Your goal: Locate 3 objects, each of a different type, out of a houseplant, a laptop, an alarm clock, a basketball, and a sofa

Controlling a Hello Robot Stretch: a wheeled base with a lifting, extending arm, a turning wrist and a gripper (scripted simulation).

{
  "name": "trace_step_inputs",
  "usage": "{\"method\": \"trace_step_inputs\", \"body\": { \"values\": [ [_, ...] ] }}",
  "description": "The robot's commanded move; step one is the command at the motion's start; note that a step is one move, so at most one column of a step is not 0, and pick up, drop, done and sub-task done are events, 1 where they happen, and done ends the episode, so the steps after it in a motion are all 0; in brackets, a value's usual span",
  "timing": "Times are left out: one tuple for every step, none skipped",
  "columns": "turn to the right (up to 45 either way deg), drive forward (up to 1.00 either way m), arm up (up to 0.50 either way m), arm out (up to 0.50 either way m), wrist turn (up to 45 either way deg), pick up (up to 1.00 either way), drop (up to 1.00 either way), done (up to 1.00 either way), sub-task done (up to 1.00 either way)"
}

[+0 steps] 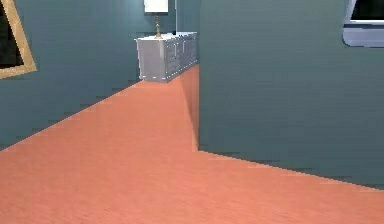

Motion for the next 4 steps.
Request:
{"method": "trace_step_inputs", "body": {
  "values": [
    [-45.0,0.00,0.00,0.00,0.0,0.00,0.00,0.00,0.00],
    [-18.0,0.00,0.00,0.00,0.0,0.00,0.00,0.00,0.00],
    [0.0,1.00,0.00,0.00,0.0,0.00,0.00,0.00,0.00],
    [0.0,0.65,0.00,0.00,0.0,0.00,0.00,0.00,0.00]
  ]
}}
